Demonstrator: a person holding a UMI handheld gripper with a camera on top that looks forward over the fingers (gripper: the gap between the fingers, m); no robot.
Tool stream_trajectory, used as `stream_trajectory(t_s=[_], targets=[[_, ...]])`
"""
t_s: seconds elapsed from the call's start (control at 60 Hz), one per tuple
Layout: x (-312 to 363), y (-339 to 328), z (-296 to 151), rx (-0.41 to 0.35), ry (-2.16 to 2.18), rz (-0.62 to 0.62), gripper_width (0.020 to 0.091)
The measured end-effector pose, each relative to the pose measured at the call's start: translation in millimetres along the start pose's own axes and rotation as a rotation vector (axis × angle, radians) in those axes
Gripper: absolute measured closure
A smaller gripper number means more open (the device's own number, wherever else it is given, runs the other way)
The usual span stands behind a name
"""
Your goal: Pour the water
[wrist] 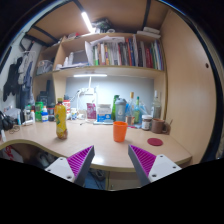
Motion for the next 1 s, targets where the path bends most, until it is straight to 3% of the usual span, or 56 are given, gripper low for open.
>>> stream_trajectory(t_s=[0.383, 0.65, 0.817, 1.0], targets=[[65, 15, -14, -0.022, 0.004, -0.086, 0.0316], [173, 73, -24, -0.052, 0.087, -0.182, 0.0314], [231, 120, -17, -0.045, 0.062, -0.187, 0.0313], [251, 174, 1, -0.005, -0.011, -0.125, 0.0313]])
Point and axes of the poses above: the point between the fingertips, and its own axes, seen from behind it with the camera up: x to the left, z down, y forward, the way the camera looks, the point moved 5 cm from there along -y, backward, against the way the camera looks, and after that the axes turned 14 degrees about -x, right-handed, at the moved point
